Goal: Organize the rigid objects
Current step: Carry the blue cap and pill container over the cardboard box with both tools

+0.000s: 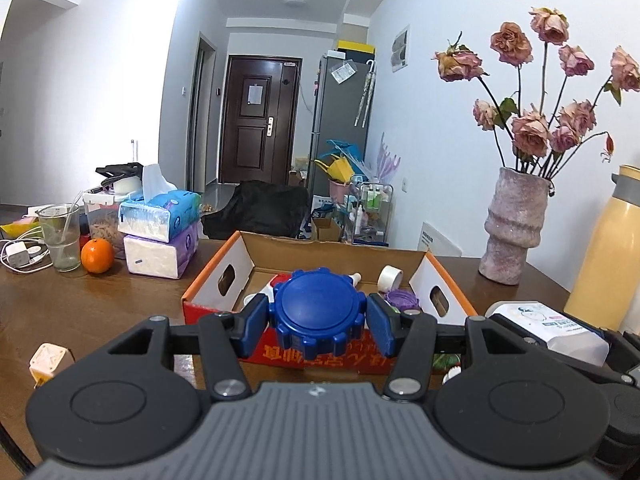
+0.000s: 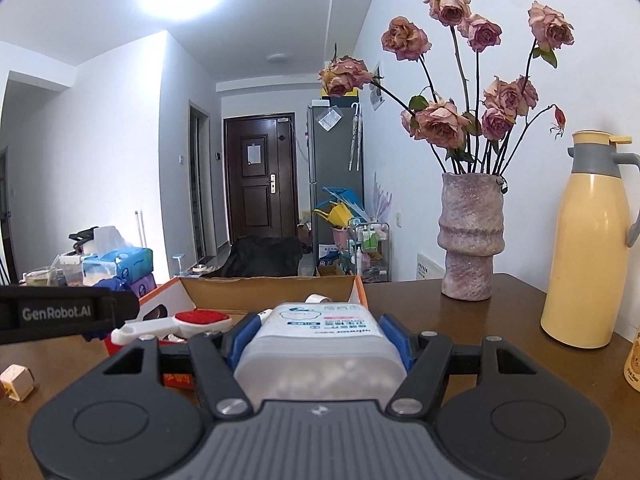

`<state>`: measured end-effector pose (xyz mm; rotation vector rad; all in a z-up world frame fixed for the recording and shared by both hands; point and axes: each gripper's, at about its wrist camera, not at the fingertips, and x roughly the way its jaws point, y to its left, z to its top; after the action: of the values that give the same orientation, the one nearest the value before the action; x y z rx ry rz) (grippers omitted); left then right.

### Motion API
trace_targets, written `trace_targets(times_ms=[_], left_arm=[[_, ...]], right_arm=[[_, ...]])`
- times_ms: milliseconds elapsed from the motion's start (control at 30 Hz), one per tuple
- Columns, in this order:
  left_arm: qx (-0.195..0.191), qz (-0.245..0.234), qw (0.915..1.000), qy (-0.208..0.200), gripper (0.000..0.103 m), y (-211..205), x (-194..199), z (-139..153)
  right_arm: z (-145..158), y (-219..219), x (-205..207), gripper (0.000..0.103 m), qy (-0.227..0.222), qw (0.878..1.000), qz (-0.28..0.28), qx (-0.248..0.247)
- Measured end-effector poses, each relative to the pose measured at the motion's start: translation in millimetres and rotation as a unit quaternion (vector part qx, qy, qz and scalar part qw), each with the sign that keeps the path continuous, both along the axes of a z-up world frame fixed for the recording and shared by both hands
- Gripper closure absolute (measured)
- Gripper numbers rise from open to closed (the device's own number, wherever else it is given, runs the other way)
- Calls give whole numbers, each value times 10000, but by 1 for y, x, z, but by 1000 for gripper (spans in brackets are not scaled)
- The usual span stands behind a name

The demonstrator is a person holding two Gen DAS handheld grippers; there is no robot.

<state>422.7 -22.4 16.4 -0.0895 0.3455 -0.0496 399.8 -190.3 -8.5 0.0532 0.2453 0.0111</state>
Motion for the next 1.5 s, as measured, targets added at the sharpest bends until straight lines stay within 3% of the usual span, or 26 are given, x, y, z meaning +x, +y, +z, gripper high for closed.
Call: trace_targets(times_ms=[1500], left_arm=[[-101,159,9996,198,48,-5,113,-11]], right_arm=[[-12,4,116,38,99,9996,250,34]])
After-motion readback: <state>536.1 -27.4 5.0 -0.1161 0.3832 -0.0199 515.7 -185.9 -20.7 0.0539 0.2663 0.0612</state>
